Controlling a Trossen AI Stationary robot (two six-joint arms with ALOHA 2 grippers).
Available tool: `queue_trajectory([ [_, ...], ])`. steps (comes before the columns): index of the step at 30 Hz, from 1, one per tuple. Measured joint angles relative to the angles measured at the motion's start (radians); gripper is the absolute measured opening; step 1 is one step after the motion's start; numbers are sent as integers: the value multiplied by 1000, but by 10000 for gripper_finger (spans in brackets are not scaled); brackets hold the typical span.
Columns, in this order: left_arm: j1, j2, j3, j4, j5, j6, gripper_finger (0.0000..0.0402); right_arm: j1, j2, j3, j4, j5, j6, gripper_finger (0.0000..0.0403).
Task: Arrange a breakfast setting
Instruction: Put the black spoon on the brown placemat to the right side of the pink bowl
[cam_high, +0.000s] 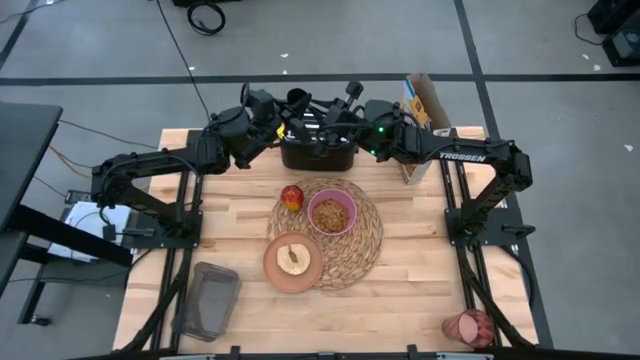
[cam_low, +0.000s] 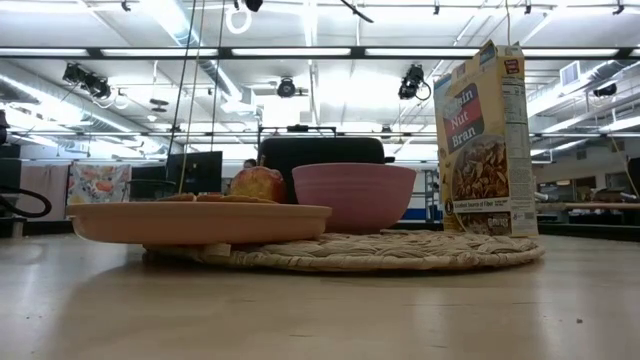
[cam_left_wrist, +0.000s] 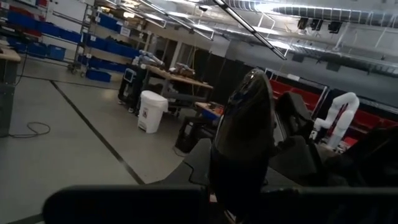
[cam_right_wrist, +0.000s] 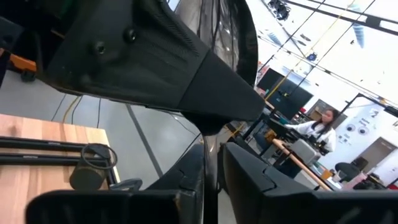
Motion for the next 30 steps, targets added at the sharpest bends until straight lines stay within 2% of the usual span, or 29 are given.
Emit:
queue_trajectory([
  [10,0,0,0,0,-1,-29,27,0,0,0,-2,-12,0,13],
  [17,0,0,0,-3,-1,-51,35,0,0,0,-6,-12,13,15],
  [24,0,0,0,-14,-3,-52,82,0,-1,0,-8,-12,16,11],
  [30,0,-2,0,-17,-3,-51,145,0,-1,0,-9,-6,31,11],
])
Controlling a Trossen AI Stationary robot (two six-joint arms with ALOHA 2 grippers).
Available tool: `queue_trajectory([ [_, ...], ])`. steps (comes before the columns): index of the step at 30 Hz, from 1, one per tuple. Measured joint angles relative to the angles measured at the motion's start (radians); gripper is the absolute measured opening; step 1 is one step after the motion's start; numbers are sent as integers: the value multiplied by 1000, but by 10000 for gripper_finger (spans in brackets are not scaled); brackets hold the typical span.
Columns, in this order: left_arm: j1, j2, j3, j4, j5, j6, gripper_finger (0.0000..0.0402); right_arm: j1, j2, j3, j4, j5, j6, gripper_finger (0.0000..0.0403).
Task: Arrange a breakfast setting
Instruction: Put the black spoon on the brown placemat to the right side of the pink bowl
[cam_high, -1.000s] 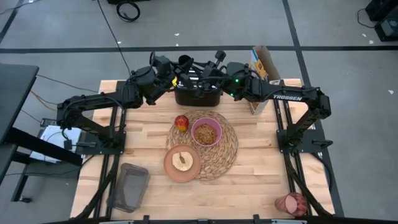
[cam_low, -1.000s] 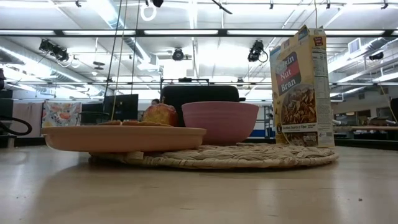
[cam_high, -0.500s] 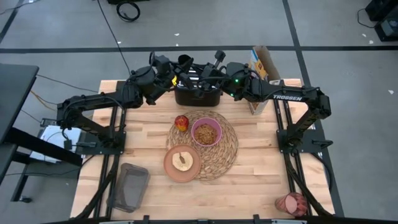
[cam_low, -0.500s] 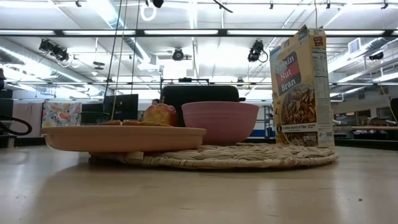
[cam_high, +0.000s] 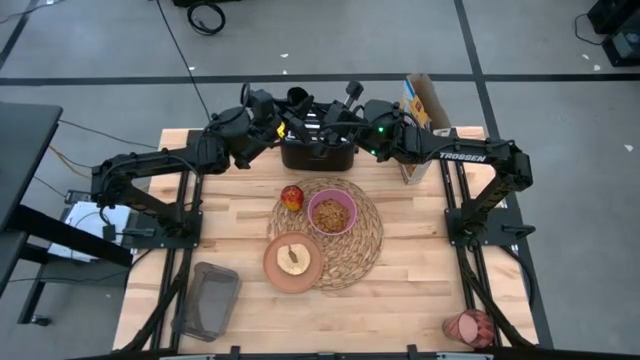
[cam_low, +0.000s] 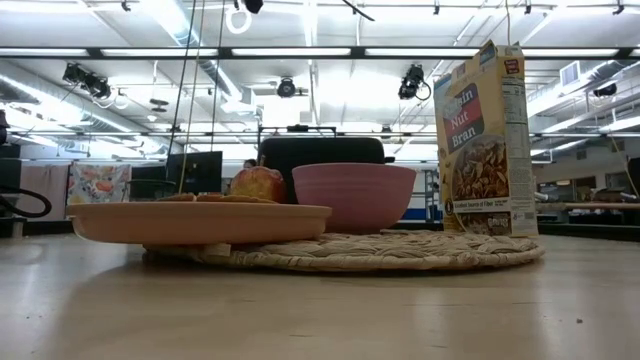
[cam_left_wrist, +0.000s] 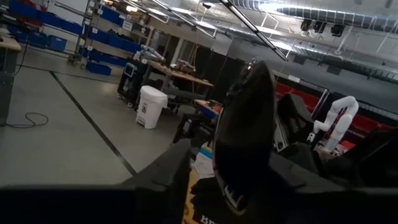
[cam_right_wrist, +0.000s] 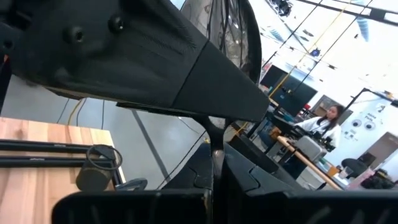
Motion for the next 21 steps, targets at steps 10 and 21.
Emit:
queue_trajectory([
  [10,-21,-128,0,-20,28,143,231,0,-7,0,-72,17,70,11],
  [21,-61,-377,0,-160,-30,348,243,35,-124,0,-430,84,435,11],
])
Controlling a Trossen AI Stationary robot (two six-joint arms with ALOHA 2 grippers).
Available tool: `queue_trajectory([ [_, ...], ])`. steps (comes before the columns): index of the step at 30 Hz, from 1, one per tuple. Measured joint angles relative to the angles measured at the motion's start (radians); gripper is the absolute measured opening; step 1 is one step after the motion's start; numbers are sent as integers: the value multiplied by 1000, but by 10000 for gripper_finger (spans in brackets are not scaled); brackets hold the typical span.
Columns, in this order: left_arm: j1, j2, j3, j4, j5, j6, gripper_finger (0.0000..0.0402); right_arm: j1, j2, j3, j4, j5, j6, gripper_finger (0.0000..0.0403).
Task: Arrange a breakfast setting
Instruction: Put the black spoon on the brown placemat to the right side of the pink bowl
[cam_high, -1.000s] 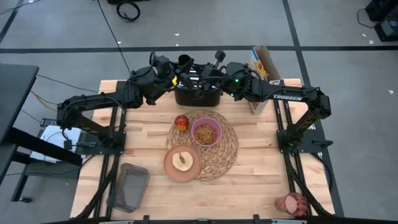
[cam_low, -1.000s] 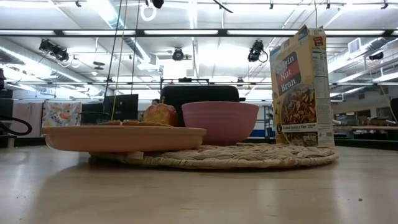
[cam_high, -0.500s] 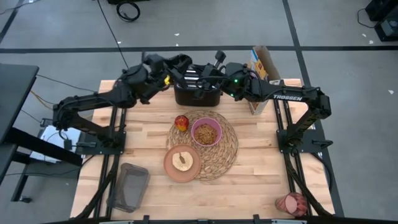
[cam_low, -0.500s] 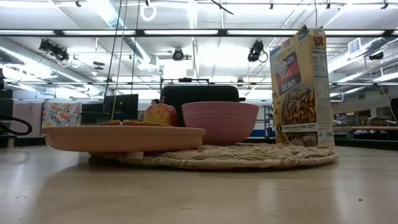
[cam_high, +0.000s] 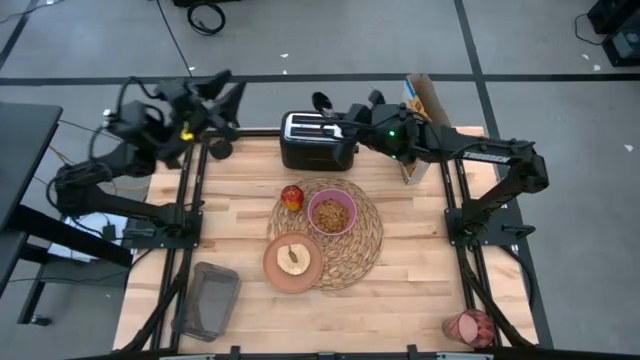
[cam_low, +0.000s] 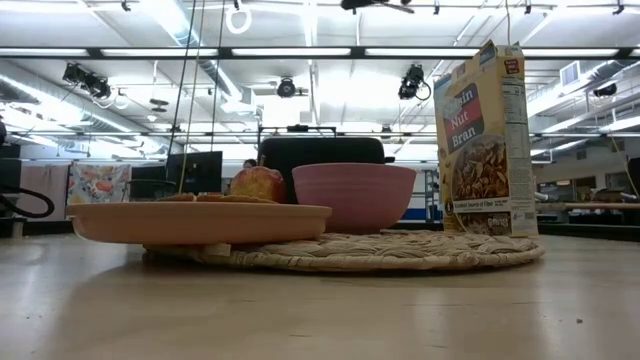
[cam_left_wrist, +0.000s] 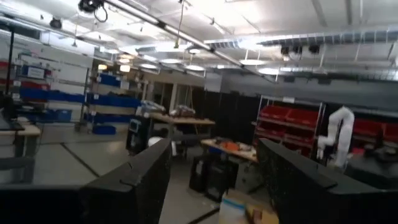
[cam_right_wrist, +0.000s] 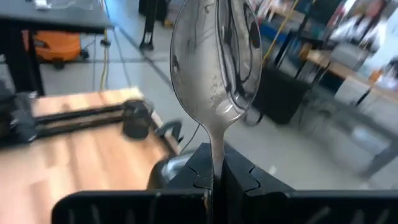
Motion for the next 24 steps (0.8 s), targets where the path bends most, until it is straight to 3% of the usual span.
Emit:
queue_trajectory([
  [10,0,-71,0,-287,0,-160,243,99,-81,0,-425,-2,427,11],
  [24,0,-70,0,-370,1,-195,243,350,-93,-4,-971,-55,1144,11],
])
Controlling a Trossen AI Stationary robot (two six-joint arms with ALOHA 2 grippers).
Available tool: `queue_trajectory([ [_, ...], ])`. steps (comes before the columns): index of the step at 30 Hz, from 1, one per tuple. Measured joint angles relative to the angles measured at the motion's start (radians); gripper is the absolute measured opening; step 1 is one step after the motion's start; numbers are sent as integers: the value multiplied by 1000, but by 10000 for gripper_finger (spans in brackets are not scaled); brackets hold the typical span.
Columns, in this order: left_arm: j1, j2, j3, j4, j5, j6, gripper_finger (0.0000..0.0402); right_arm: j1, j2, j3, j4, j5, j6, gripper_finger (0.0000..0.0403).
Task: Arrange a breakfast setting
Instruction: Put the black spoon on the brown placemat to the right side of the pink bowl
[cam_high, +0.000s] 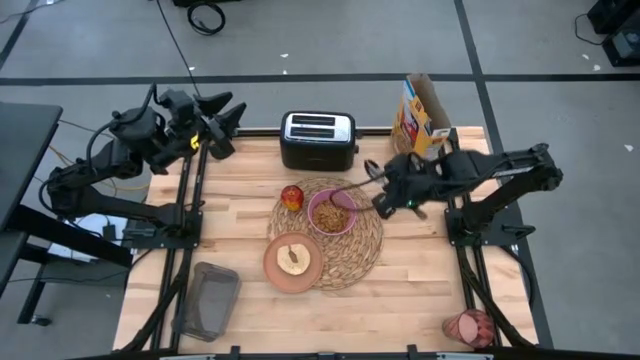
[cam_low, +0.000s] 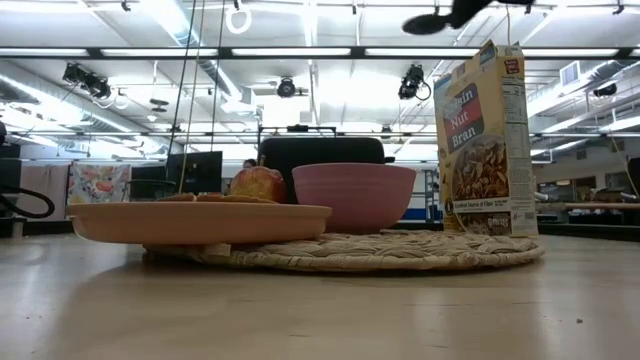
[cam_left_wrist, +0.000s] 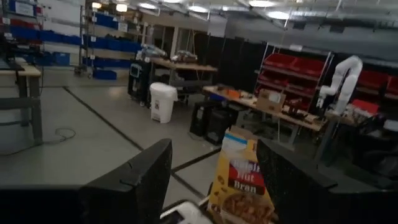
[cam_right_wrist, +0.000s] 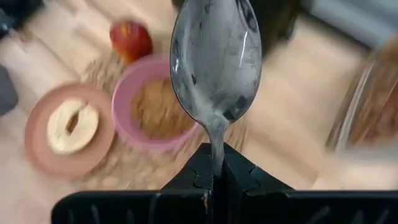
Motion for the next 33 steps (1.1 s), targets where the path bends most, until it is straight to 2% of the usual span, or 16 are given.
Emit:
queue_trajectory([
  [4,-10,-14,-1,-95,21,-57,243,67,21,-33,-46,-112,236,11],
  [7,-49,-28,-1,-179,45,-75,243,121,21,-96,16,-174,402,11],
  [13,-157,-50,-1,-279,59,-74,243,186,40,-250,198,-193,684,11],
  [19,-255,-66,-1,-314,59,-93,243,199,160,-408,357,-229,906,11],
  [23,-304,-72,-1,-314,58,-98,243,165,246,-444,453,-219,963,11],
  [30,-351,-72,-1,-303,58,-123,243,77,353,-446,438,-236,950,11],
  [33,-364,-71,-1,-303,58,-128,243,39,389,-446,447,-264,898,11],
])
